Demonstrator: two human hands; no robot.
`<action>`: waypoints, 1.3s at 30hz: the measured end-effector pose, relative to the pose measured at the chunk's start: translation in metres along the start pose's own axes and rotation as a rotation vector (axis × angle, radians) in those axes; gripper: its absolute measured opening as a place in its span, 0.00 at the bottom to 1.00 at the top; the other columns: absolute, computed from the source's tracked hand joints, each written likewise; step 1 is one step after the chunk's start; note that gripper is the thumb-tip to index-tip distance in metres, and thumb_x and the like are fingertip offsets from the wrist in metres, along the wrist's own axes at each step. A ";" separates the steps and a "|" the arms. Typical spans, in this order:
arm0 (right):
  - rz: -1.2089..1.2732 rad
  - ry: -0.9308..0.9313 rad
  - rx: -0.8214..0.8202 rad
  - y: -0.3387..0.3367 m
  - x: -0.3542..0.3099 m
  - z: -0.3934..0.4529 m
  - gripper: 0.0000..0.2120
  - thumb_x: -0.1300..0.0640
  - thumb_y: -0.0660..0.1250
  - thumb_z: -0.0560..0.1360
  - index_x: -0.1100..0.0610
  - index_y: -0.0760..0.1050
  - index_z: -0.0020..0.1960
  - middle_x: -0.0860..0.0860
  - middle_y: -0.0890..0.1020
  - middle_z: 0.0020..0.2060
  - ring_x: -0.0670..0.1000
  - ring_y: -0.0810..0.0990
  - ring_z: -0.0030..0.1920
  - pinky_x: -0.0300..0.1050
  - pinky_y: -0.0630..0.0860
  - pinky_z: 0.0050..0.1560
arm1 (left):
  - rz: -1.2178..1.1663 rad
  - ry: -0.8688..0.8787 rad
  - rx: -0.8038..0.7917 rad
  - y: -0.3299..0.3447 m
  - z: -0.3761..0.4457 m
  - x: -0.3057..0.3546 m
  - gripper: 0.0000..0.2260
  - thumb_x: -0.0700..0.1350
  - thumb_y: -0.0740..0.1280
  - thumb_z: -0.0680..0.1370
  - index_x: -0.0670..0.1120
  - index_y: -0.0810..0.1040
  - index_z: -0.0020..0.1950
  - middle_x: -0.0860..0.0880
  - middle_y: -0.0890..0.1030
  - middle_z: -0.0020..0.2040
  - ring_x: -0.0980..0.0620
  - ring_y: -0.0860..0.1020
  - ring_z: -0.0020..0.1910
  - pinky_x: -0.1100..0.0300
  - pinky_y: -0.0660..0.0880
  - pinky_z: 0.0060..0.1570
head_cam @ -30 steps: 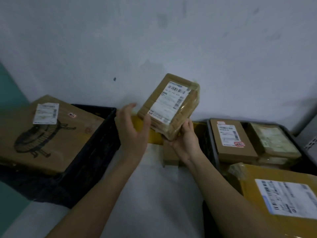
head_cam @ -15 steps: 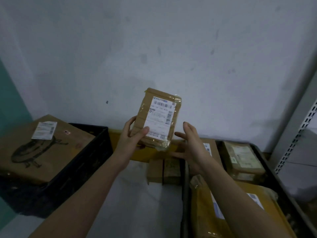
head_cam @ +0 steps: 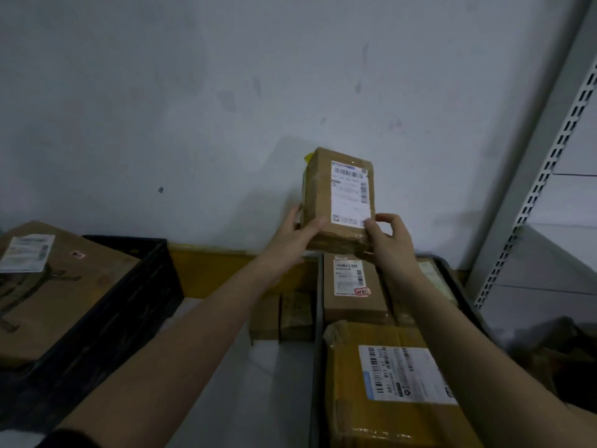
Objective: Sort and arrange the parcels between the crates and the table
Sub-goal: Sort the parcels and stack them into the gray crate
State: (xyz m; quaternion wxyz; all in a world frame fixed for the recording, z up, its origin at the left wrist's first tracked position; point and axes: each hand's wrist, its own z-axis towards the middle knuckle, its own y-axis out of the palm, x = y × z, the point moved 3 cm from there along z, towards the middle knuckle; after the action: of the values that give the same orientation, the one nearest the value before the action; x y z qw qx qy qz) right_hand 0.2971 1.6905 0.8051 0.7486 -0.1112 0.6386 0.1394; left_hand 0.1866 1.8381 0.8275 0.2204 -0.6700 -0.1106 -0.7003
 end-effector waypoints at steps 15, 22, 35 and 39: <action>-0.447 0.276 0.110 -0.040 0.080 0.032 0.09 0.49 0.63 0.81 0.53 0.69 0.56 0.50 0.78 0.47 0.53 0.81 0.49 0.55 0.83 0.51 | 0.940 0.178 -0.364 0.095 -0.077 -0.110 0.24 0.67 0.54 0.79 0.63 0.60 0.73 0.54 0.64 0.70 0.50 0.60 0.69 0.44 0.60 0.67; -0.601 0.185 0.080 -0.021 0.081 0.036 0.12 0.46 0.64 0.80 0.54 0.71 0.56 0.51 0.80 0.46 0.50 0.80 0.43 0.48 0.81 0.43 | 0.988 0.203 -0.376 0.094 -0.078 -0.114 0.25 0.68 0.51 0.80 0.62 0.59 0.75 0.52 0.64 0.70 0.48 0.59 0.69 0.44 0.61 0.65; -0.777 -0.305 0.023 0.047 -0.018 0.042 0.20 0.45 0.53 0.83 0.60 0.72 0.59 0.57 0.80 0.50 0.57 0.77 0.47 0.50 0.72 0.46 | 0.721 0.150 -0.005 0.018 -0.049 -0.093 0.27 0.63 0.54 0.82 0.59 0.52 0.79 0.52 0.57 0.79 0.50 0.53 0.78 0.43 0.55 0.75; -0.560 -0.216 -0.182 0.123 -0.008 0.034 0.16 0.46 0.55 0.83 0.57 0.73 0.55 0.54 0.81 0.47 0.57 0.80 0.48 0.55 0.77 0.49 | 0.635 -0.080 0.146 -0.067 -0.024 -0.146 0.26 0.59 0.57 0.82 0.52 0.60 0.78 0.46 0.64 0.76 0.44 0.61 0.75 0.45 0.62 0.71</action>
State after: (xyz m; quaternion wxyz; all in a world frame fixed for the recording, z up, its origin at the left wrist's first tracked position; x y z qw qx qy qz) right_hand 0.2845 1.8172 0.8202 0.8084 -0.3338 0.4848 -0.0046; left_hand 0.1354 1.9099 0.6908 0.4706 -0.6805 0.0455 -0.5597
